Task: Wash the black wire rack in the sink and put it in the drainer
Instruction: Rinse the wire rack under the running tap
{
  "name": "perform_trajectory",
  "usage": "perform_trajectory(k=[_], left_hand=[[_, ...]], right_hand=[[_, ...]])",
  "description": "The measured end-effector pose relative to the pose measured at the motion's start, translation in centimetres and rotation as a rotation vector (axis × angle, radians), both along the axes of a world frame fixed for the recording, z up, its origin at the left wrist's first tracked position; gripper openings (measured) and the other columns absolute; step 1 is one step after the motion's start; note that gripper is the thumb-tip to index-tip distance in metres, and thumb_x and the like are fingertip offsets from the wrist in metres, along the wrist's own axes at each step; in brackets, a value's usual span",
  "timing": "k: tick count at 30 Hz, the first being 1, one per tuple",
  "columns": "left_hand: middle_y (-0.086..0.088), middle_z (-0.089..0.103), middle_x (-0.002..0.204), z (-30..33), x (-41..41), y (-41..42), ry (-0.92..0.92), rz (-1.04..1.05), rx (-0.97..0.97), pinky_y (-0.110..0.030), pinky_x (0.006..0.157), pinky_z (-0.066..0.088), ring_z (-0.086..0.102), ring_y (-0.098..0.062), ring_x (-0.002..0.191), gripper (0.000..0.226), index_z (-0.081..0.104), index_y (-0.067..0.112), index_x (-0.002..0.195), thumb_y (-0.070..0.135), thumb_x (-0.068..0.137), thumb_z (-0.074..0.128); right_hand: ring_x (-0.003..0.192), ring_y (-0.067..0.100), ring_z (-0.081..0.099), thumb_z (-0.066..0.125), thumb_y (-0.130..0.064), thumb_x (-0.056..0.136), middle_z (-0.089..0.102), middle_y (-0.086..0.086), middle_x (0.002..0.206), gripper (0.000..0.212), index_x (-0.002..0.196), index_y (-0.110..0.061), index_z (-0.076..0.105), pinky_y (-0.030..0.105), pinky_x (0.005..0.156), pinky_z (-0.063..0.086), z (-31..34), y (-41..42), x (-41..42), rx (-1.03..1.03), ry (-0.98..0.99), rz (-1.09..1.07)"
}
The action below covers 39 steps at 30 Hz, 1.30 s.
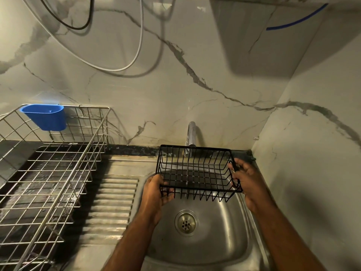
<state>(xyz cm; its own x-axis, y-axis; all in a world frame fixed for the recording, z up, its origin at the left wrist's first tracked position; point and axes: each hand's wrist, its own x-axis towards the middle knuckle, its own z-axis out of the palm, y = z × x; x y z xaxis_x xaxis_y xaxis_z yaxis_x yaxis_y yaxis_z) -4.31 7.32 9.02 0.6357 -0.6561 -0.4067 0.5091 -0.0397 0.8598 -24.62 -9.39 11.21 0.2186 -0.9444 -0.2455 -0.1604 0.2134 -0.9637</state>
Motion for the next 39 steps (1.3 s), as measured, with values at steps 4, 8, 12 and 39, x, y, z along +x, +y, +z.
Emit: perform_trajectory(k=[4,8,12,39], left_hand=[[-0.010,0.065,0.092,-0.6,0.3,0.2,0.001,0.000,0.016,-0.041,0.073,0.054,0.063,-0.026,0.086,0.017,0.059,0.016,0.102,0.013,0.096,0.043],[-0.012,0.064,0.098,-0.9,0.7,0.5,0.010,0.002,0.014,-0.042,0.072,0.055,0.063,-0.028,0.089,0.019,0.059,0.015,0.108,0.014,0.096,0.044],[-0.012,0.065,0.097,-0.9,0.9,0.7,0.016,0.002,0.010,-0.041,0.073,0.053,0.062,-0.027,0.088,0.023,0.059,0.013,0.111,0.014,0.095,0.043],[-0.011,0.064,0.096,-2.6,1.9,0.2,0.049,-0.003,0.020,-0.040,0.069,0.056,0.064,-0.026,0.086,0.042,0.057,0.007,0.125,0.021,0.087,0.047]], right_hand=[[0.111,0.013,0.063,0.053,0.004,0.092,0.071,-0.009,0.112,0.047,0.115,-0.037,0.059,0.048,0.096,0.051,0.0,0.4,0.1,0.003,-0.004,0.011],[0.104,0.014,0.064,0.055,0.002,0.092,0.072,-0.007,0.109,0.043,0.107,-0.038,0.061,0.043,0.085,0.052,0.0,0.6,0.4,-0.011,-0.011,0.013],[0.104,0.015,0.064,0.056,0.003,0.091,0.072,-0.007,0.109,0.045,0.113,-0.036,0.063,0.041,0.083,0.052,0.1,0.8,0.7,-0.014,-0.013,0.011],[0.099,0.015,0.062,0.057,0.001,0.092,0.071,-0.005,0.111,0.043,0.120,-0.031,0.060,0.039,0.078,0.054,0.9,0.9,1.3,-0.016,-0.043,0.016]])
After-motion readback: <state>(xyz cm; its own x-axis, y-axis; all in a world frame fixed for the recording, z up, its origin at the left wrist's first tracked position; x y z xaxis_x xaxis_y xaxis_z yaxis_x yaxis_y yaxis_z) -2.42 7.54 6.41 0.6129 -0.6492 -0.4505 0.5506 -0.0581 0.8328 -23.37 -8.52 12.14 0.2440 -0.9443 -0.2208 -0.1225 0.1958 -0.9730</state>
